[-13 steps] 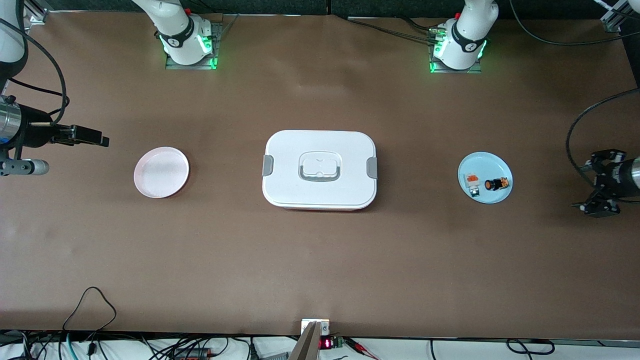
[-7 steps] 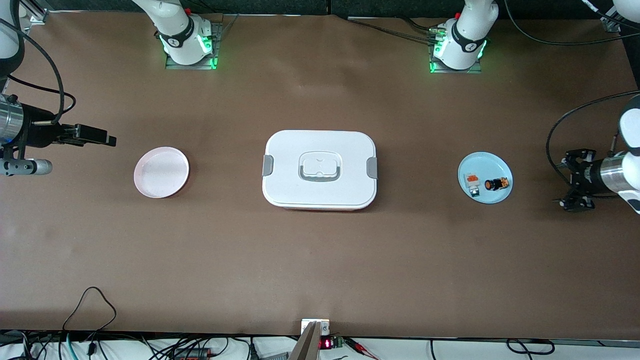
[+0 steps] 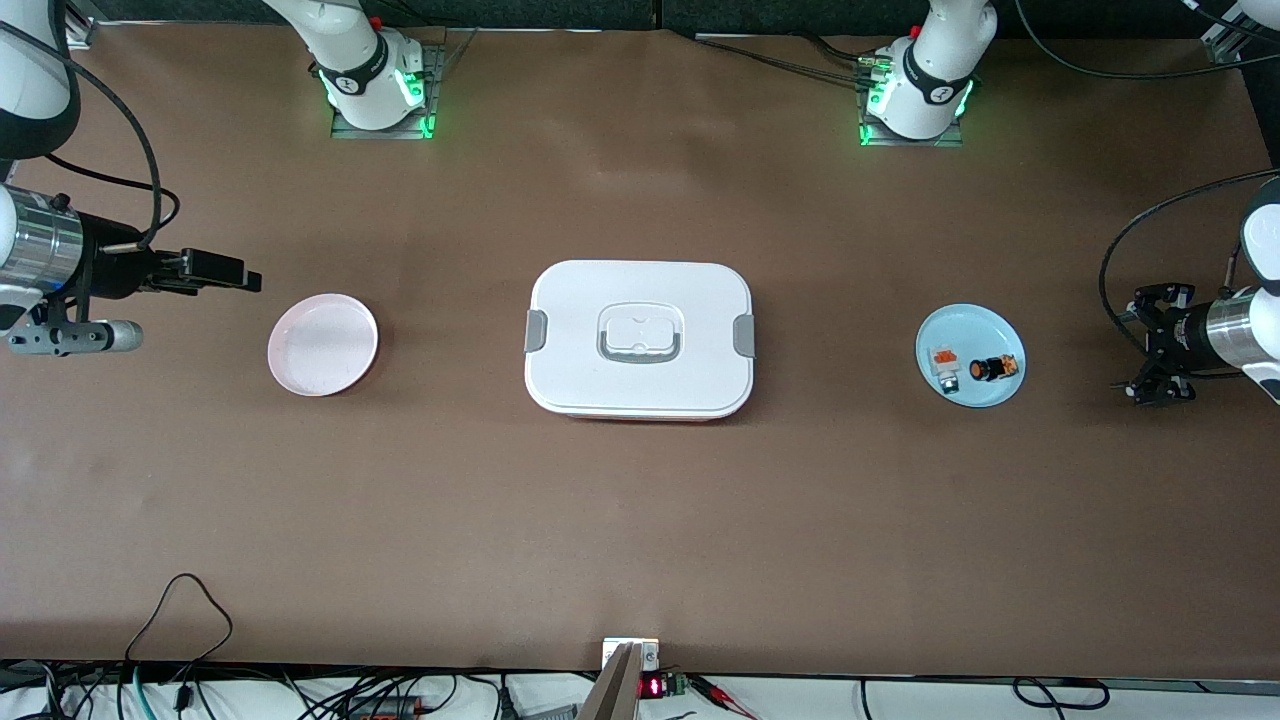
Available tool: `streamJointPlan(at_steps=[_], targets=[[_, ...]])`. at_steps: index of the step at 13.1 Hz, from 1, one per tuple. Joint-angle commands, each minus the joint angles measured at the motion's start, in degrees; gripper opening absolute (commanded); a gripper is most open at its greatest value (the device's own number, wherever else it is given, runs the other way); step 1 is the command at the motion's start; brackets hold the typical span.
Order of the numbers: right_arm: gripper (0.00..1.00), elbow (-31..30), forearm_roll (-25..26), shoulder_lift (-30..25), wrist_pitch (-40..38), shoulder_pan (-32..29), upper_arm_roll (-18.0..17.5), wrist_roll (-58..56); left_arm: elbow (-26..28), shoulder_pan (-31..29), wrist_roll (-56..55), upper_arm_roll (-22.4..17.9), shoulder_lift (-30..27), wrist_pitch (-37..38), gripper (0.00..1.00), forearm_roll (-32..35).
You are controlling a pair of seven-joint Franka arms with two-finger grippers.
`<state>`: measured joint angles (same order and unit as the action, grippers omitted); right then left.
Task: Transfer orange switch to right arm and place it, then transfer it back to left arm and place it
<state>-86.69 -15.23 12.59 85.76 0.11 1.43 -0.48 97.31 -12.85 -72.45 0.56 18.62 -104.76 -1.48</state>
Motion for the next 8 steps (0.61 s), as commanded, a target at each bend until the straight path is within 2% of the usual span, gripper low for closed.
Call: streamJointPlan(at_steps=[1, 2, 6, 8], targets=[[1.0, -0.1, -3.8, 0.8, -1.7, -0.3, 0.2, -0.7, 1.1, 0.5, -0.6, 0.1, -1.7, 0.1, 1.0, -0.1], [1.0, -0.1, -5.5, 1.4, -1.8, -0.5, 0.2, -0.7, 1.0, 0.5, -0.3, -0.1, -1.7, 0.0, 1.0, -0.1], [1.0, -0.1, -5.3, 1.5, -2.5, -0.6, 0.5, -5.9, 1.2, 0.1, 1.3, -1.3, -3.3, -0.7, 1.0, -0.1], [1.0, -0.1, -5.3, 1.5, -3.0, -1.1, 0.6, -4.9, 1.4, 0.2, 1.3, -1.4, -3.2, -0.4, 1.0, 0.0]])
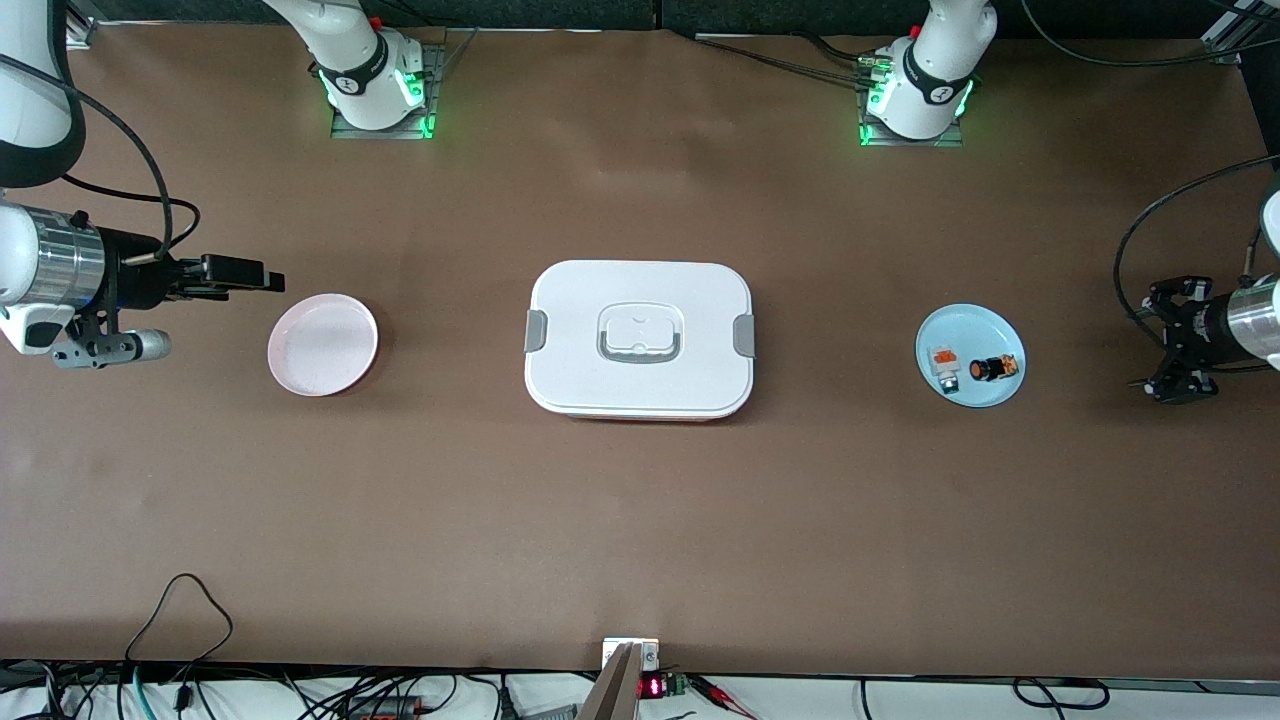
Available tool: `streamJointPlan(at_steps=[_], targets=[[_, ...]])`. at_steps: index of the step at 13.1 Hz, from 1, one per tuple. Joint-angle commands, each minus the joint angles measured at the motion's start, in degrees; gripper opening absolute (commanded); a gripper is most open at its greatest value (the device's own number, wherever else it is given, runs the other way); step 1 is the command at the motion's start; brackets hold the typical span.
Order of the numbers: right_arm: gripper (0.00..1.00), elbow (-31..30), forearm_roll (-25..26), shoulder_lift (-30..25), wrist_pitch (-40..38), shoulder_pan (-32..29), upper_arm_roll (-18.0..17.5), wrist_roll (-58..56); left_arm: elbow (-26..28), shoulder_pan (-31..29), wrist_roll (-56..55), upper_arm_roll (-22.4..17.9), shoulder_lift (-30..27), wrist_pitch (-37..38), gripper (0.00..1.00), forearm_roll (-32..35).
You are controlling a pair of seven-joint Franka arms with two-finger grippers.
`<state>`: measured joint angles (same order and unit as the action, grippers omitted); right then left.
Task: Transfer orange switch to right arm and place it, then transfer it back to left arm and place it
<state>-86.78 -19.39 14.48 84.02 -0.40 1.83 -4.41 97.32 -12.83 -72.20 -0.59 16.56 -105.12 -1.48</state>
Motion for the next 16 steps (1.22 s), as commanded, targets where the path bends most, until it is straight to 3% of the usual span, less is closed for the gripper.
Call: streamJointPlan(at_steps=[1, 5, 16], targets=[[1.0, -0.1, -1.2, -0.5, -1.3, -0.6, 0.2, -0.3, 1.4, 0.2, 1.0, -0.3, -1.2, -0.1, 1.0, -0.1], [1.0, -0.1, -1.2, -0.6, -1.3, -0.7, 0.2, -0.2, 3.3, -0.3, 7.5, -1.8, -4.1, -0.4, 1.0, -0.5], [1.0, -0.3, -1.3, -0.7, -1.2, -0.6, 0.1, -1.0, 3.2, 0.5, 7.1, -0.4, -5.0, 0.4, 1.0, -0.1]])
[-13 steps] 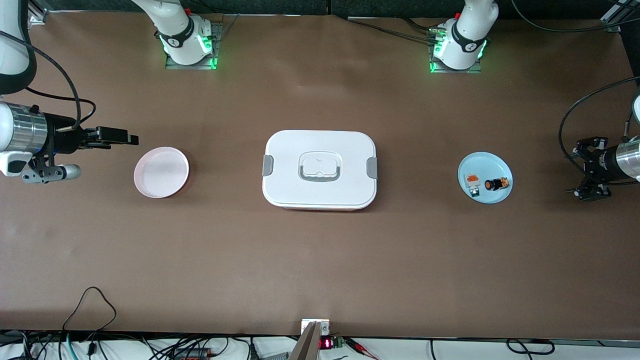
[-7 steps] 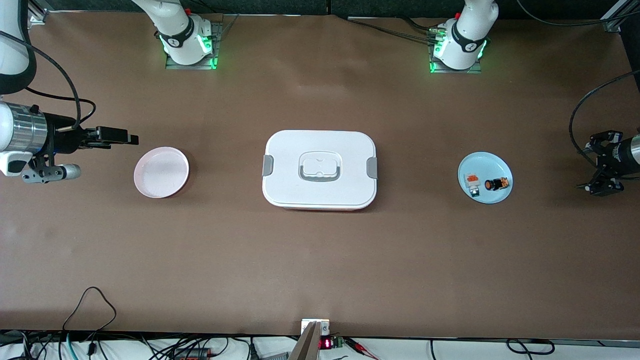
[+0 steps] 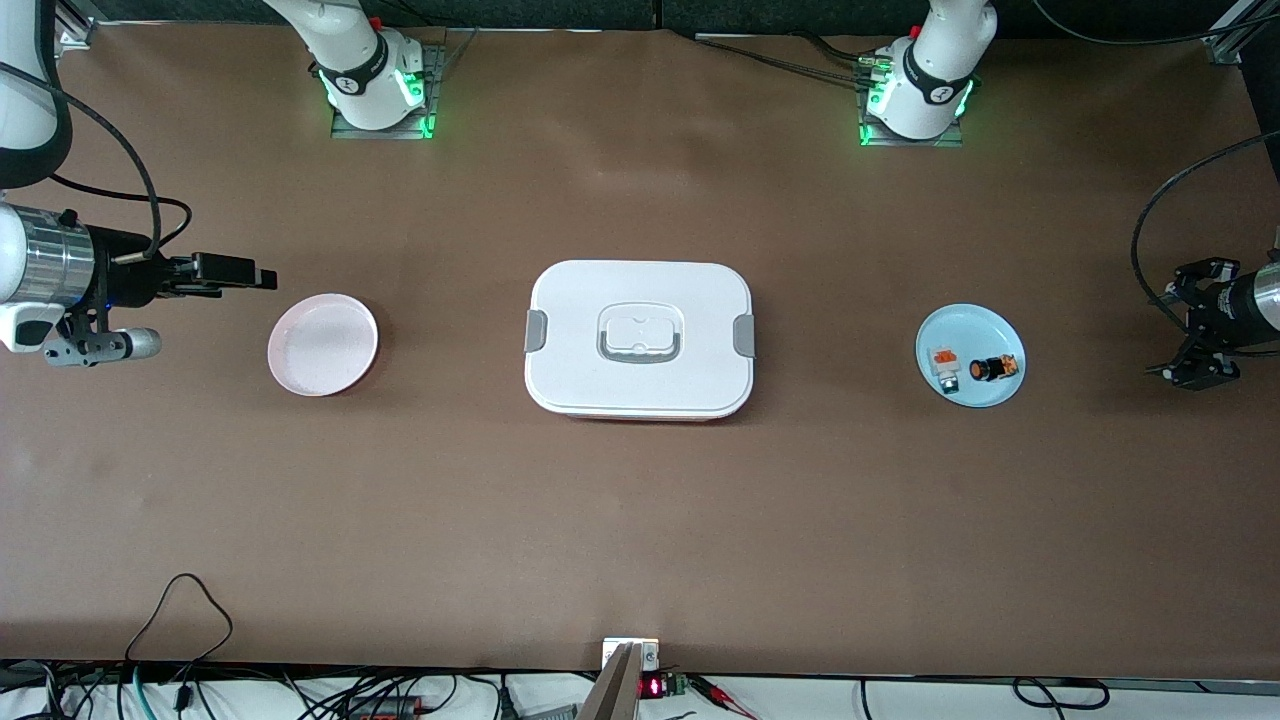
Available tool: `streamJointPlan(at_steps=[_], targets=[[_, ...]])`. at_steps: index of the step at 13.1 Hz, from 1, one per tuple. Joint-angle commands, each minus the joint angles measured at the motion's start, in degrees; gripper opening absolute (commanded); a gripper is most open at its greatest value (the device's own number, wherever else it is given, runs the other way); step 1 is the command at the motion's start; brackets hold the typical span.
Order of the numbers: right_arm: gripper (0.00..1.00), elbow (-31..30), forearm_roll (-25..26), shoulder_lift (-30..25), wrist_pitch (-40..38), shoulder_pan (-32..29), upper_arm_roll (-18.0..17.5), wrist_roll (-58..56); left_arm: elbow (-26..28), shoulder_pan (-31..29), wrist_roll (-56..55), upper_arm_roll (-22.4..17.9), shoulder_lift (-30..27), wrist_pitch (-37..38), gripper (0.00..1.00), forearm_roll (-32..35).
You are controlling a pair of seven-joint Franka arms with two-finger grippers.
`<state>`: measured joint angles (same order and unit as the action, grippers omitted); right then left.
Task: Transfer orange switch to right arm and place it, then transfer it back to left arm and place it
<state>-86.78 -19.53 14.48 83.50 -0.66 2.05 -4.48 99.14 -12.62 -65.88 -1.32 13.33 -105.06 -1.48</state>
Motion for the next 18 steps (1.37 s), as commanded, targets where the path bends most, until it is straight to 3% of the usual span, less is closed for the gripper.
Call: streamJointPlan(at_steps=[1, 8, 18], targets=[[1.0, -0.3, -1.2, -0.7, -0.7, -0.3, -0.1, -0.8, 1.4, 0.3, 0.8, 0.4, -1.9, 0.6, 1.0, -0.1], [1.0, -0.3, -1.2, -0.7, -0.6, -0.3, -0.1, -0.9, -4.7, 0.5, 0.6, 0.4, 0.6, 7.2, 1.0, -0.2], [1.0, -0.2, -1.1, -0.6, -0.7, -0.4, -0.1, -0.9, -3.8, 0.0, 1.2, 0.3, -1.0, 5.4, 1.0, 0.0]])
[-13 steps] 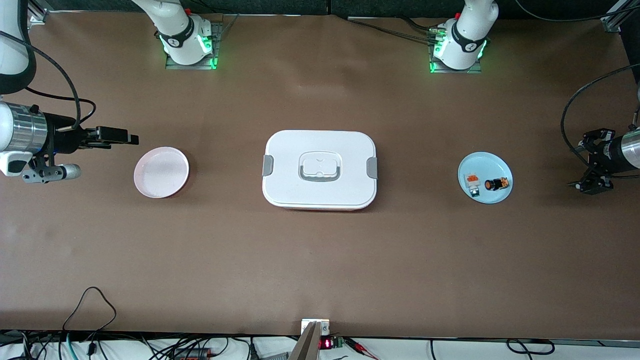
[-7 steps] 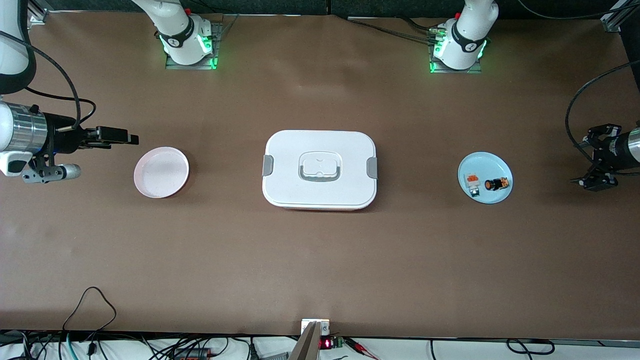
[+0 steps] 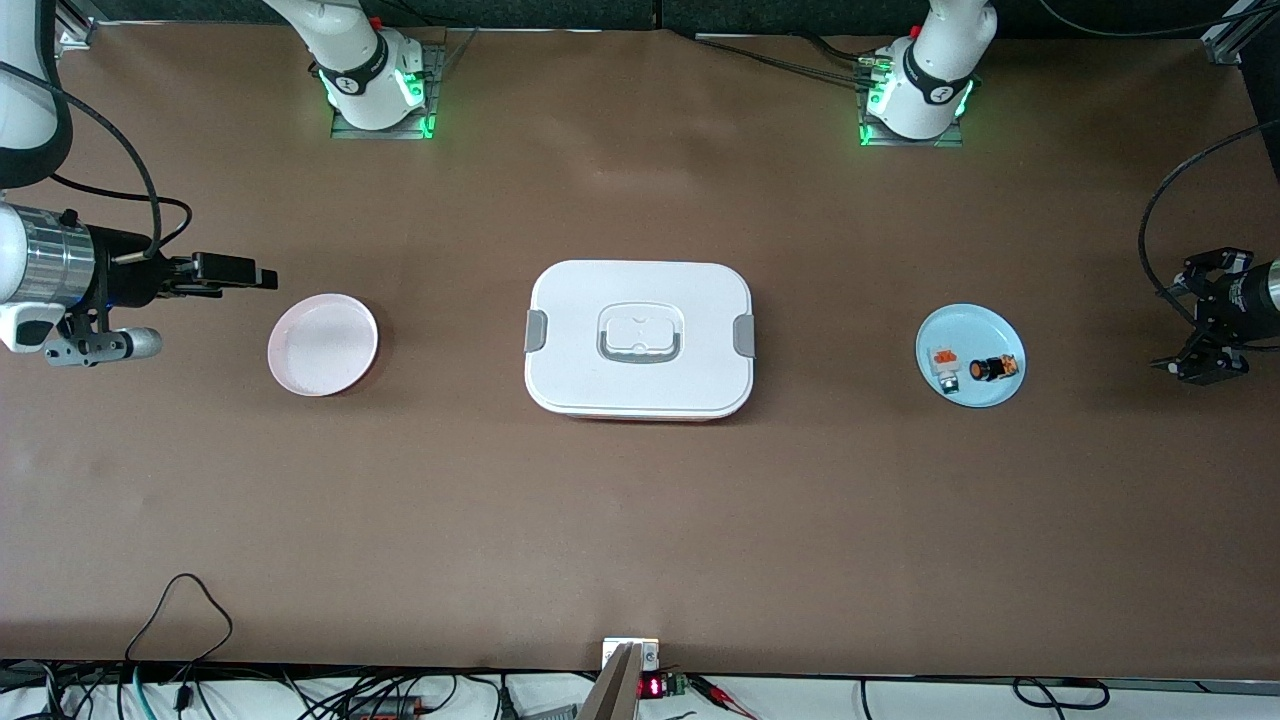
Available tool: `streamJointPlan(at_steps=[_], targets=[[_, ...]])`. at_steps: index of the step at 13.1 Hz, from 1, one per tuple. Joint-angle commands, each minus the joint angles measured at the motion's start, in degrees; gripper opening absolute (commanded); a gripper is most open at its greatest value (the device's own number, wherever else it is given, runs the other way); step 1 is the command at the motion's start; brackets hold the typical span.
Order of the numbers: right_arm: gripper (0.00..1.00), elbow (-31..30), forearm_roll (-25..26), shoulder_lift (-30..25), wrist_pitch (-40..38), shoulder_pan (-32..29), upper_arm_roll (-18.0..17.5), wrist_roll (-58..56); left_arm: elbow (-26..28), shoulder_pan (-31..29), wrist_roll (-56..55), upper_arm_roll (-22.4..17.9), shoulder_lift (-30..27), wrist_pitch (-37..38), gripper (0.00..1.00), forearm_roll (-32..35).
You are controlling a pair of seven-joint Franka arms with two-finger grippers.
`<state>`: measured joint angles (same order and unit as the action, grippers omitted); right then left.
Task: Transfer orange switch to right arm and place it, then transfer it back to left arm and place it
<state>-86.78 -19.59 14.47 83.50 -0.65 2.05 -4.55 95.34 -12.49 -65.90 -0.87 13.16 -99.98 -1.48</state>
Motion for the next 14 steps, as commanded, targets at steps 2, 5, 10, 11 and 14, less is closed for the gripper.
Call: streamJointPlan(at_steps=[2, 5, 10, 11, 14], targets=[[1.0, -0.2, -1.1, -0.6, -0.8, -0.4, -0.1, -0.5, -0.1, 0.1, 1.4, -0.4, -0.8, 0.4, 1.0, 0.0], [1.0, -0.2, -1.1, -0.5, -0.8, -0.5, -0.1, -0.7, -0.2, 0.3, 1.4, -0.6, -0.4, 0.1, 1.0, 0.1], [1.0, -0.1, -1.1, -0.4, -0.7, -0.7, -0.1, -1.0, -2.9, 0.3, 1.7, -0.4, 0.6, 2.1, 1.0, 0.1], [1.0, -0.1, -1.1, -0.4, -0.7, -0.7, -0.1, -1.0, -2.2, -0.3, 2.1, -0.2, -0.8, 1.7, 1.0, 0.2], [1.0, -0.1, -1.2, -0.4, -0.7, -0.8, -0.1, -1.0, -1.5, -0.1, 2.4, -0.1, -1.1, 2.0, 1.0, 0.1]])
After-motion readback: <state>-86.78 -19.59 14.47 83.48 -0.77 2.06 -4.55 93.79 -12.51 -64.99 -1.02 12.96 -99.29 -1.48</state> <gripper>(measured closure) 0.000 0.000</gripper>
